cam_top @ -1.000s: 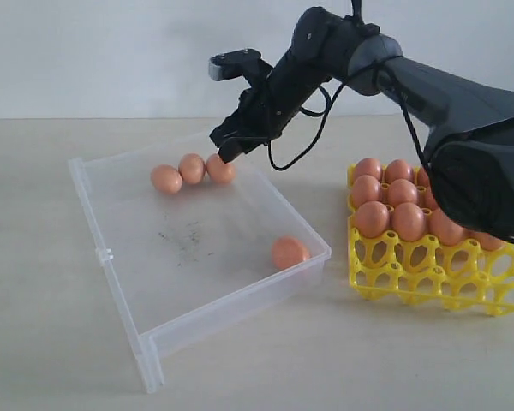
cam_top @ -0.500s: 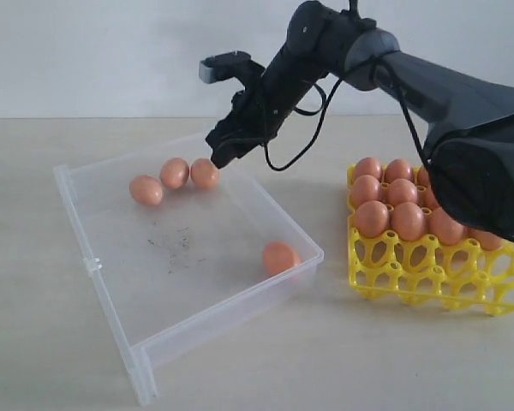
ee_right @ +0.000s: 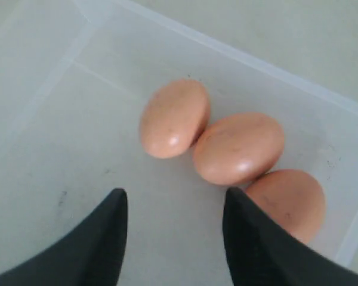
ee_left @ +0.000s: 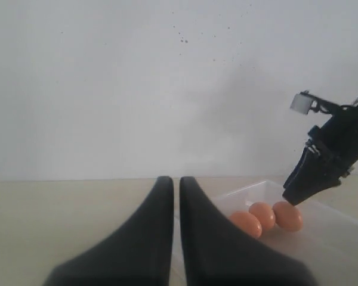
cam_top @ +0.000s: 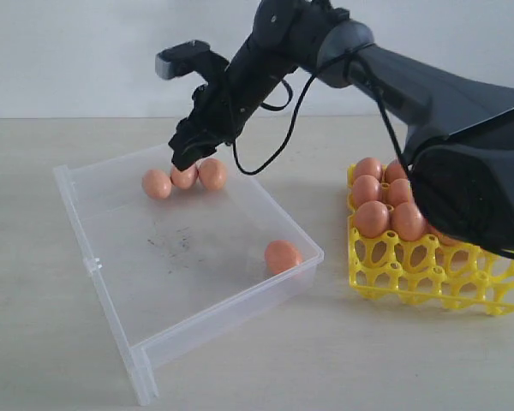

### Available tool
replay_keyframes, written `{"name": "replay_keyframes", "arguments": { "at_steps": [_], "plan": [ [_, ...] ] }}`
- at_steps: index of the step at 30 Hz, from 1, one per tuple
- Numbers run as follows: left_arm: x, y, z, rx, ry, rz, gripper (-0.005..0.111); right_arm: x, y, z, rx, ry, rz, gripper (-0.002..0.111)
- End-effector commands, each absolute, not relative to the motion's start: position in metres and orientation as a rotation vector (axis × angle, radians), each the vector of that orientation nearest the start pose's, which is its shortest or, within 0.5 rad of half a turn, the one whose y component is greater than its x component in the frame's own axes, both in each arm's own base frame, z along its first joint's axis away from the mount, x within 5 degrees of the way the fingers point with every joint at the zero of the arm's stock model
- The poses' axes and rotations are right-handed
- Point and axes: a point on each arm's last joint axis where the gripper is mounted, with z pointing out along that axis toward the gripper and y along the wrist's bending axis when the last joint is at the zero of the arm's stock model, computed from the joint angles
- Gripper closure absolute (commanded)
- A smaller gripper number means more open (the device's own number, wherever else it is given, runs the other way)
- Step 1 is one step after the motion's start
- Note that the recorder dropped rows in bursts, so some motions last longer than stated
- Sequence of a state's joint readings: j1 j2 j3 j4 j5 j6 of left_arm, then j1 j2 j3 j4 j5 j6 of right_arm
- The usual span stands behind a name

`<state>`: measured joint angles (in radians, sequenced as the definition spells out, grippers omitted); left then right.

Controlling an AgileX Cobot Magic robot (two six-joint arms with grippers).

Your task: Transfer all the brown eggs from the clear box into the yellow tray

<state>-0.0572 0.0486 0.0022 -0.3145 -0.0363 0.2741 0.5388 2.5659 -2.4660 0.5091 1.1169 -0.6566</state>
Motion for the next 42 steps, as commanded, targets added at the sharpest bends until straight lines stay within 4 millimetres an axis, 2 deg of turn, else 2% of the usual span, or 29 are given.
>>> {"name": "replay_keyframes", "arguments": {
  "at_steps": [1, 7, 12, 19, 25, 36, 39, 42],
  "plan": [
    [0.061, -0.002, 0.215, 0.002, 1.487, -0.069, 0.103, 0.458, 0.321, 0.169, -1.245, 2.288, 0.409, 0.065],
    [0.061, -0.002, 0.215, 0.002, 1.487, -0.069, 0.103, 0.462, 0.326, 0.172, -0.985, 2.360, 0.447, 0.065],
    [0.061, -0.002, 0.215, 0.002, 1.487, -0.069, 0.103, 0.465, 0.322, 0.170, -0.852, 2.414, 0.412, 0.065],
    [0.061, -0.002, 0.215, 0.002, 1.487, -0.069, 0.103, 0.466, 0.324, 0.157, -0.856, 2.429, 0.393, 0.065],
    [0.061, -0.002, 0.215, 0.002, 1.487, -0.069, 0.103, 0.467, 0.325, 0.130, -0.896, 2.455, 0.322, 0.065],
    [0.061, -0.002, 0.215, 0.002, 1.487, -0.069, 0.103, 0.468, 0.330, 0.132, -0.807, 2.440, 0.370, 0.065],
    [0.061, -0.002, 0.215, 0.002, 1.487, -0.069, 0.103, 0.469, 0.333, 0.134, -0.719, 2.440, 0.428, 0.065],
    [0.061, -0.002, 0.215, 0.002, 1.487, -0.069, 0.103, 0.466, 0.342, 0.147, -0.712, 2.379, 0.497, 0.065]
  ]
}}
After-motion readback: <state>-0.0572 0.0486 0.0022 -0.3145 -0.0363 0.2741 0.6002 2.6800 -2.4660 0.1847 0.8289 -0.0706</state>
